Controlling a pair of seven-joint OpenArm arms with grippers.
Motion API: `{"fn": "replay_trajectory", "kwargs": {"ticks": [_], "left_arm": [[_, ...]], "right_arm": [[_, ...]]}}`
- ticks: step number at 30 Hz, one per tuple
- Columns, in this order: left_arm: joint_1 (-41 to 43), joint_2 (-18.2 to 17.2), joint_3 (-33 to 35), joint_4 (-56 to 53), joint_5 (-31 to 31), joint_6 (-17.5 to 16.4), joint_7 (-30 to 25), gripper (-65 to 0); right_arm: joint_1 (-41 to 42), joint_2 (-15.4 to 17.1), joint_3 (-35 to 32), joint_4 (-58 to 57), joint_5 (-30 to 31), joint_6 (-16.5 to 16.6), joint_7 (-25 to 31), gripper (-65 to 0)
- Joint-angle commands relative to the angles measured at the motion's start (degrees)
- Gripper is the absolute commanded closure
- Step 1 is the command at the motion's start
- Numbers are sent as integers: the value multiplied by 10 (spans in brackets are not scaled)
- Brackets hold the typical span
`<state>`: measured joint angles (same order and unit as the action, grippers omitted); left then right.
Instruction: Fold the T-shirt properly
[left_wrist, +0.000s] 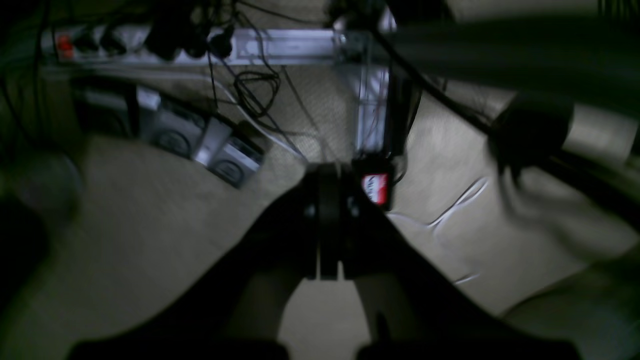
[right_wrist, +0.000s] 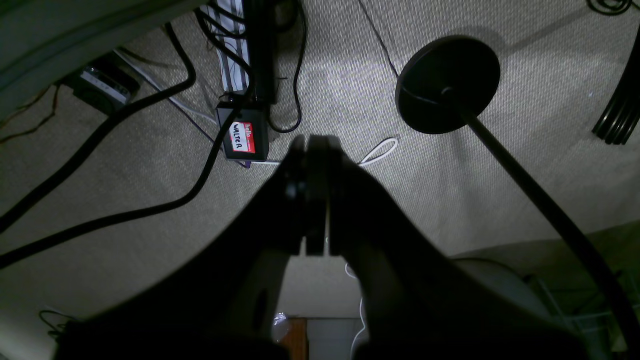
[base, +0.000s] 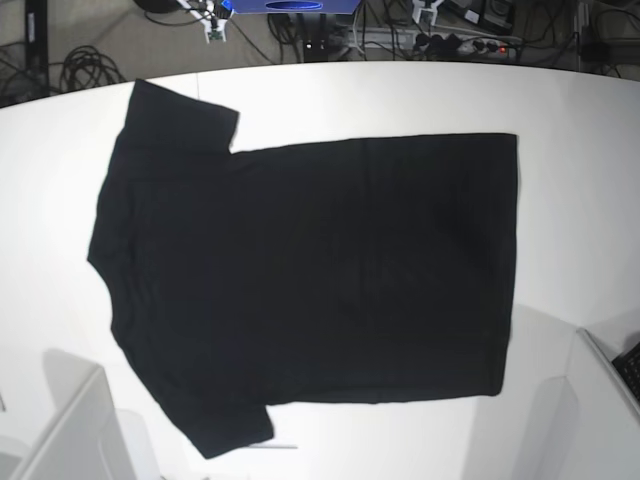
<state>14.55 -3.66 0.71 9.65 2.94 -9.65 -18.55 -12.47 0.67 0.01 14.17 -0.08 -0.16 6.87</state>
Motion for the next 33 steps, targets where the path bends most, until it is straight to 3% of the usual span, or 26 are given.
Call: {"fn": "replay_trajectory", "kwargs": {"ticks": [1,3,5,9,13,18,25,33], "left_arm": [[14,-9,-3,2,21,25,-22,0],[39,-10,-8,16,63,71,-76,0],[70,-11,-8,36,65,105,-138,0],[133,-23,-4,93,48,107,-209,0],[207,-39,-8,191,40,107,-217,0],[314,-70,-2,348,-27,107,-217,0],[433,-120,-8,531,-111,107,-220,0],[526,-162,-9,707,-131,110,-219,0]], "right_arm": [[-11,3,1,7,0,-1,1,0],[-27,3,1,36,1,-1,1,0],[-55,3,2,83,1,-1,1,0],[-115,3,3,175,2,-1,-1,0],[-180,2,28,267,2,-1,-2,0],[-244,-2,86,384,4,-1,-42,0],[-328,12,98,541,145,-1,-97,0],[-416,18,166,763,232,-1,-153,0]]}}
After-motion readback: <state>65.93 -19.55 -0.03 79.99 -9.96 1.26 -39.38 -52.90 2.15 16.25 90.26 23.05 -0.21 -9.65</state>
